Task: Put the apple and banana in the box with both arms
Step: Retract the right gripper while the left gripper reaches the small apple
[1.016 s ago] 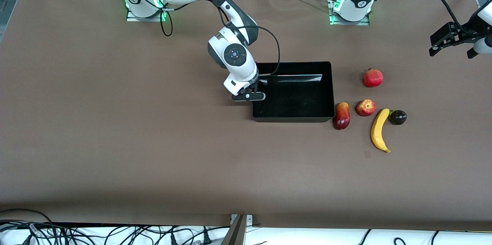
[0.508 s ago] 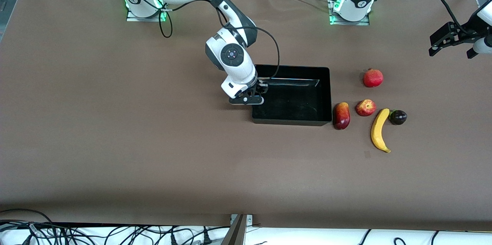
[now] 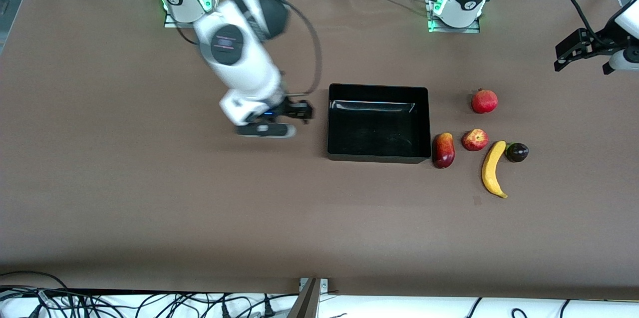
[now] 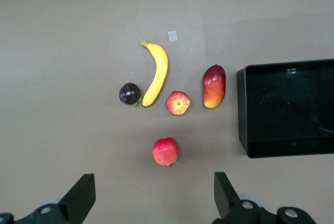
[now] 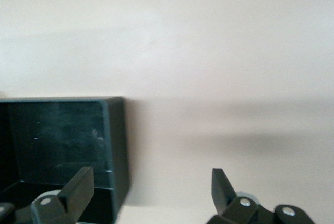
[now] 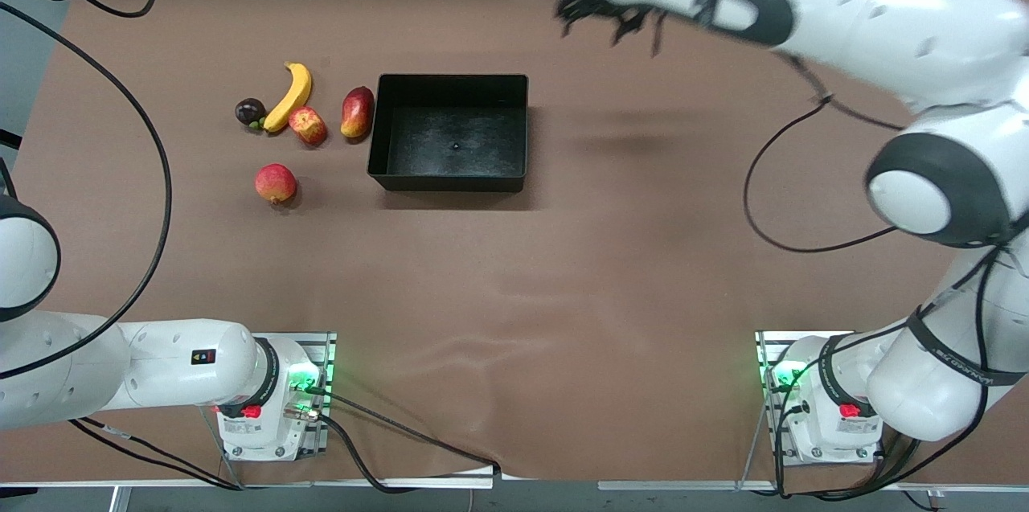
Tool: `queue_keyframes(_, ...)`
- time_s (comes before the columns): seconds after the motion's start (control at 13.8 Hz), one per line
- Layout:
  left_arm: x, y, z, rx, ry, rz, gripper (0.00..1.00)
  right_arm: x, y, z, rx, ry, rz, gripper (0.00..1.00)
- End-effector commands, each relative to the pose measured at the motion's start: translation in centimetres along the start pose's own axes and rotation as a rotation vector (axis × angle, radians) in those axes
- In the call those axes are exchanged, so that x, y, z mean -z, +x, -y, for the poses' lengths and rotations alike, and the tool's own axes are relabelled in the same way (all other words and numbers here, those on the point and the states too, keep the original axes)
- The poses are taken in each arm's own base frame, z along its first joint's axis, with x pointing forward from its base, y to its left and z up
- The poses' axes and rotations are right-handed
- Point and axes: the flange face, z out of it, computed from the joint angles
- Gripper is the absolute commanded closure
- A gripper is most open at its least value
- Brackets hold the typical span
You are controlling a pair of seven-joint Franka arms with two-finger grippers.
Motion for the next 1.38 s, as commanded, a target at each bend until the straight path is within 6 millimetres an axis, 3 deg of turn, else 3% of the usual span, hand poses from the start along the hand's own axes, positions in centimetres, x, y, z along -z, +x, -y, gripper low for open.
queue_keyframes(0.0, -2.7, -0.3, -0.7, -0.007, 0.012, 0.009, 0.00, 3.9, 3.5, -9.7, -0.043, -0.077, -0.003, 0.00)
queue_keyframes(0.22, -12.2, 1.0, -2.6, -0.051, 0.011, 0.042, 0.00, 8.7, 6.1, -19.5, -0.044, -0.105, -0.023, 0.00)
queue_keyframes(0.44, -16.2, 2.1, -2.7, -0.070, 0.010, 0.054, 0.00, 13.5, 6.0, -27.2, 0.039, -0.122, -0.012, 0.00)
queue_keyframes(0.51, -18.0, 2.4, -2.7, -0.071, 0.008, 0.072, 0.00, 13.9, 5.4, -29.2, 0.033, -0.130, 0.040, 0.00)
queue_keyframes(0.65, -21.7, 2.5, -2.9, -0.075, -0.001, 0.102, 0.00, 16.5, 4.0, -31.0, 0.066, -0.126, 0.040, 0.00)
queue_keyframes(0.8, -26.3, 2.6, -3.2, -0.073, -0.013, 0.088, 0.00, 17.6, 3.0, -31.3, 0.084, -0.140, 0.041, 0.00)
queue_keyframes(1.02, -32.4, 1.6, -2.5, -0.053, -0.020, 0.074, 0.00, 18.2, 0.9, -33.7, 0.054, -0.162, 0.031, 0.00)
queue_keyframes(1.16, -35.3, 1.5, -2.2, -0.049, -0.024, 0.094, 0.00, 18.1, -0.1, -33.5, 0.071, -0.195, -0.011, 0.00)
queue_keyframes(1.31, -37.0, 1.6, -2.2, -0.045, -0.028, 0.107, 0.00, 18.1, 0.0, -35.0, 0.054, -0.171, -0.009, 0.00)
